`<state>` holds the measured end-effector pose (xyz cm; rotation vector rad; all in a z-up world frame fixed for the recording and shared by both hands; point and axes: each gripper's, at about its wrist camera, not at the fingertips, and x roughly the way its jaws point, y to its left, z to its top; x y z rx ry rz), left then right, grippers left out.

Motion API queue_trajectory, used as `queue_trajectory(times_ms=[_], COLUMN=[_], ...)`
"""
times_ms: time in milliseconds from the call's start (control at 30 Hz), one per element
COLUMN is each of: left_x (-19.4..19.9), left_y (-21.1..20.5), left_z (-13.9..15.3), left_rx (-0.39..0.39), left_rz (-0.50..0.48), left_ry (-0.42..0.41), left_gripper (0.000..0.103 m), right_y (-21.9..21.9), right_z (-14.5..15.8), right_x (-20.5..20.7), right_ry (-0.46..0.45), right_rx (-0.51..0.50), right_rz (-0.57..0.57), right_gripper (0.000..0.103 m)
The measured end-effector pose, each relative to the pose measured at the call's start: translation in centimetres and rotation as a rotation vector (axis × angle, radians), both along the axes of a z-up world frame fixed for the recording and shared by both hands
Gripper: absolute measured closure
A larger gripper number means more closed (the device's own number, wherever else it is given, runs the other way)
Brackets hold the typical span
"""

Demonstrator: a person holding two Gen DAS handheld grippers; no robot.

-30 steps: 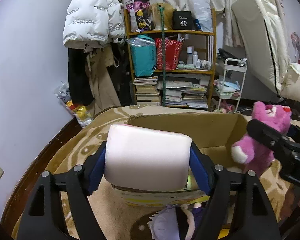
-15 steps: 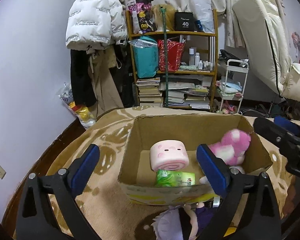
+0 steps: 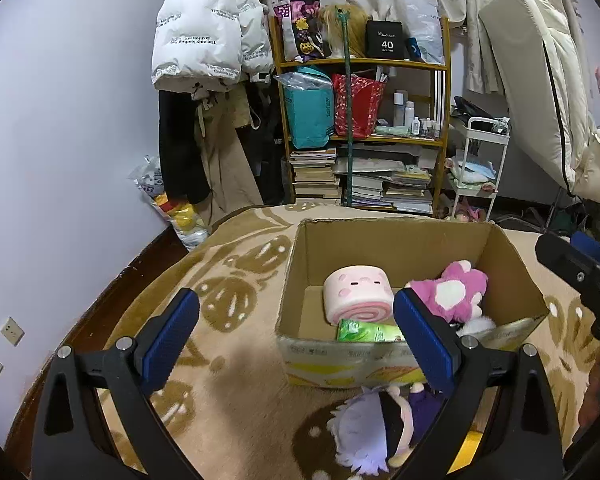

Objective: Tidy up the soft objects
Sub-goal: 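Drop pink sponge into box with left gripper while right drops pink bear in, then move both open grippers down toward the white-haired doll and yellow plush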

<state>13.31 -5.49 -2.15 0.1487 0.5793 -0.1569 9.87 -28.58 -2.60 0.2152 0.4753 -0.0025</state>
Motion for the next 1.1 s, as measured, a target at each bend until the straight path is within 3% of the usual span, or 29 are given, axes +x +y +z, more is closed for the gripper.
queue_trajectory(times_ms=[567, 1100], left_x=[-5.3, -7.8], left_y=[1.5, 1.4], left_z=[2.1, 1.0], left_rx=[0.034, 0.054], left_rz=[-0.018, -0.048], left_ry=[-0.011, 0.071], left_gripper=[0.006, 0.006], right_y=[1.7, 3.4], right_z=[2.2, 0.1], right_x=[-5.2, -8.3], right_ry=[0.033, 0.128], right_rx=[-0.056, -0.048], right_rz=[0.029, 0.049], right_gripper=[0.000, 0.000])
